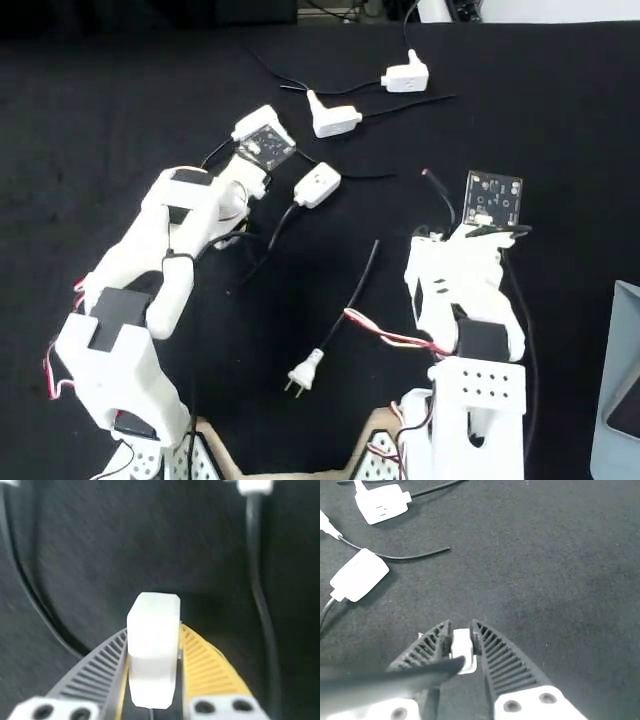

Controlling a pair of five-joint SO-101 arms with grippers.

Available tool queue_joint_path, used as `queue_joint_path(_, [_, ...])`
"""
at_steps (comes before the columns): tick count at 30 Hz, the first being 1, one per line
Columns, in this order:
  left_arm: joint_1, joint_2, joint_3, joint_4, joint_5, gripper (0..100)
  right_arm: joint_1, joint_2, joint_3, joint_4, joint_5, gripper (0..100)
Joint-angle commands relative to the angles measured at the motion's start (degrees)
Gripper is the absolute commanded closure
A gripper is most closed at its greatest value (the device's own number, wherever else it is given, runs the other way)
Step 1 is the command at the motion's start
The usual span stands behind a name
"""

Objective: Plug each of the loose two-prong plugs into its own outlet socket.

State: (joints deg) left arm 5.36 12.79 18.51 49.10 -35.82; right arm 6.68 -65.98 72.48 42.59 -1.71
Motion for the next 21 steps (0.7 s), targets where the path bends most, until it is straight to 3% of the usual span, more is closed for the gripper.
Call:
queue_joint_path(1, [-0.4, -10.02, -1.63, 11.52, 3.52, 97, -0.7, -0.31, -0.66, -1.14, 0.35, 98.7])
queue_joint_path(6, [3.12, -18.2, -0.75, 20.84, 7.65, 97, -0.7, -0.31, -0.57, -1.14, 0.35, 98.7])
queue_joint_path(10, [8.57, -21.71, 5.58, 21.45, 10.73, 97, -0.7, -0.31, -0.57, -1.14, 0.35, 98.7])
queue_joint_path(17, [13.67, -20.75, 17.1, 10.29, 12.84, 96, -0.7, -0.31, -0.48, -1.14, 0.35, 98.7])
queue_joint_path(21, [13.14, -20.04, 20.26, 7.56, 12.92, 82, -0.7, -0.31, -0.48, -1.14, 0.35, 98.7])
